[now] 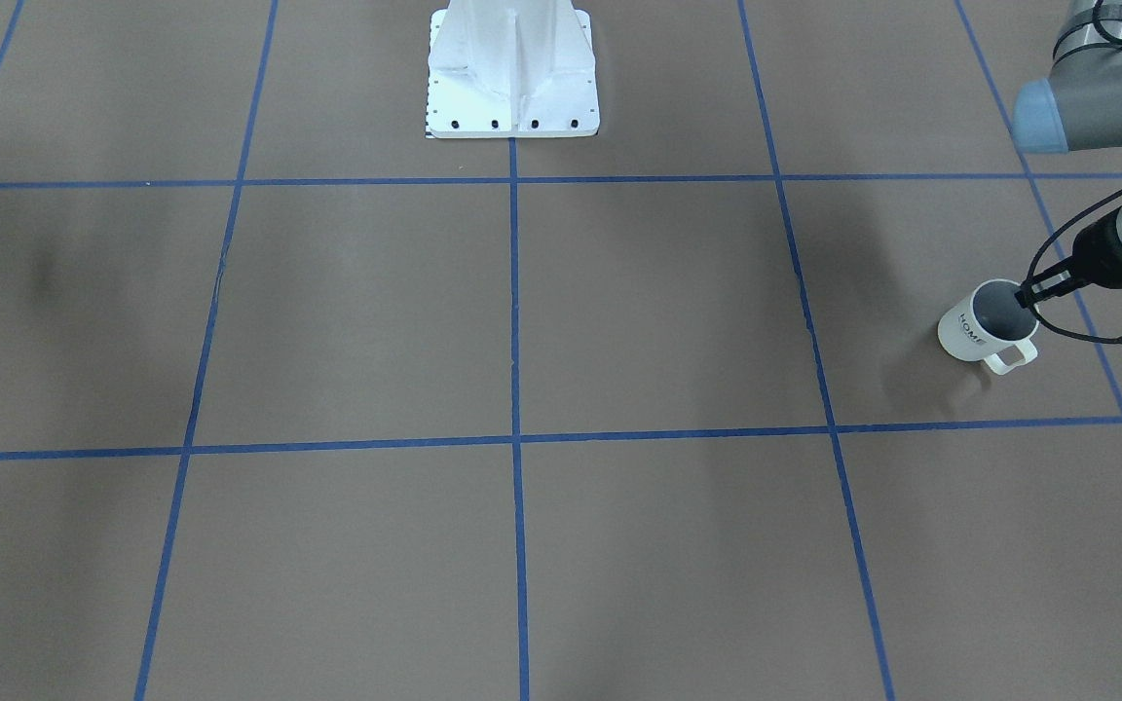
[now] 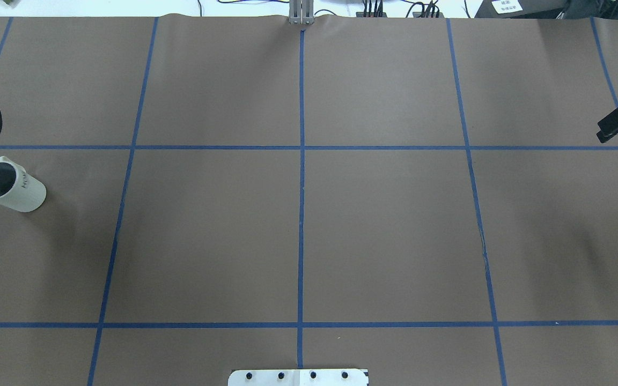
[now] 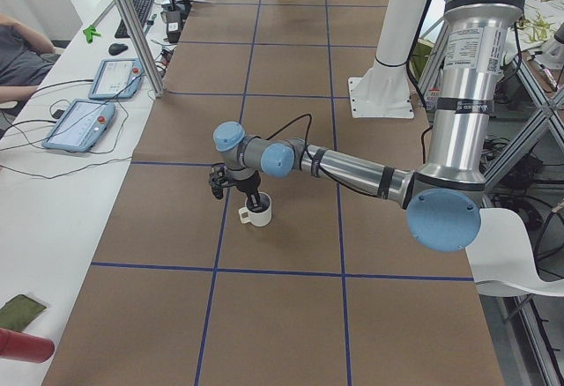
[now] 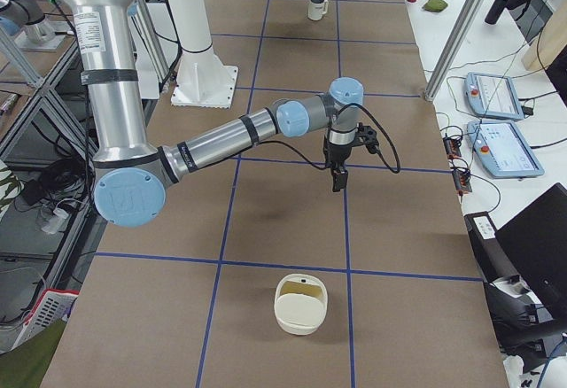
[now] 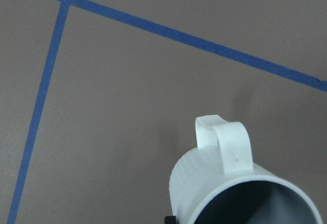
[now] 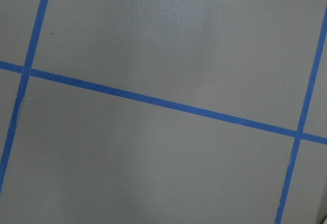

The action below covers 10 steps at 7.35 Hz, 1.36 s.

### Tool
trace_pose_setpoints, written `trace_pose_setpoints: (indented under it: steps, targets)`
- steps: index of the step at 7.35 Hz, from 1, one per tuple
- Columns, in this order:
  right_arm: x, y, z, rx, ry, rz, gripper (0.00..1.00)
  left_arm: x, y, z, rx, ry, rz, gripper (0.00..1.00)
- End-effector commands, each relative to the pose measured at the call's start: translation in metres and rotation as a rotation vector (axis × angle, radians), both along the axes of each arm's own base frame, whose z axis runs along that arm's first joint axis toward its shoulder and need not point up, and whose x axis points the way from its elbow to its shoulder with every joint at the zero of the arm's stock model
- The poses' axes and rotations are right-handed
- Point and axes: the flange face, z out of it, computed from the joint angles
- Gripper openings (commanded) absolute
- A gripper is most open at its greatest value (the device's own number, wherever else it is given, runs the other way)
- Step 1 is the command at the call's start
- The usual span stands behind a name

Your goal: Left arm hands cup to right arm to dump lemon

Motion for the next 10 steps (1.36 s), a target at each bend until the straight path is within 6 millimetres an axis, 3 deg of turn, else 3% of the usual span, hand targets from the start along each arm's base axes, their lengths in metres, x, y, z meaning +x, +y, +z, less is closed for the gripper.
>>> trace_pose_setpoints:
  steps: [1,2,3,5,6,7,8,9,10]
  targets:
    - [0.001,0.004,0.008,-0.018,0.0,0.0,1.0,-0.002,0.01,0.006,0.054,0.021,0.001,1.0]
    - [0.003,0.003,0.008,-0.022,-0.003,0.004,1.0,-0.004,0.009,0.002,0.069,0.026,0.004,1.0]
    - [0.004,0.004,0.007,-0.031,-0.017,0.004,1.0,-0.008,0.007,-0.02,0.109,0.046,0.0,1.0]
    - [0.032,0.01,0.017,-0.073,-0.08,0.041,1.0,-0.059,-0.008,-0.06,0.203,0.065,-0.087,1.0]
    - [0.043,0.016,0.026,-0.085,-0.089,0.051,1.0,-0.083,-0.018,-0.066,0.305,0.065,-0.045,1.0]
    - [0.058,0.019,0.029,-0.091,-0.093,0.077,1.0,-0.094,-0.02,-0.06,0.386,0.058,0.03,1.0]
    - [0.076,0.025,0.039,-0.107,-0.108,0.099,1.0,-0.119,-0.025,-0.055,0.401,0.047,0.009,1.0]
    - [0.096,0.035,0.057,-0.087,-0.105,0.07,1.0,-0.148,-0.03,-0.039,0.45,0.029,0.047,1.0]
    - [0.116,0.05,0.08,-0.093,-0.098,0.064,1.0,-0.17,-0.036,-0.006,0.5,0.01,0.129,1.0]
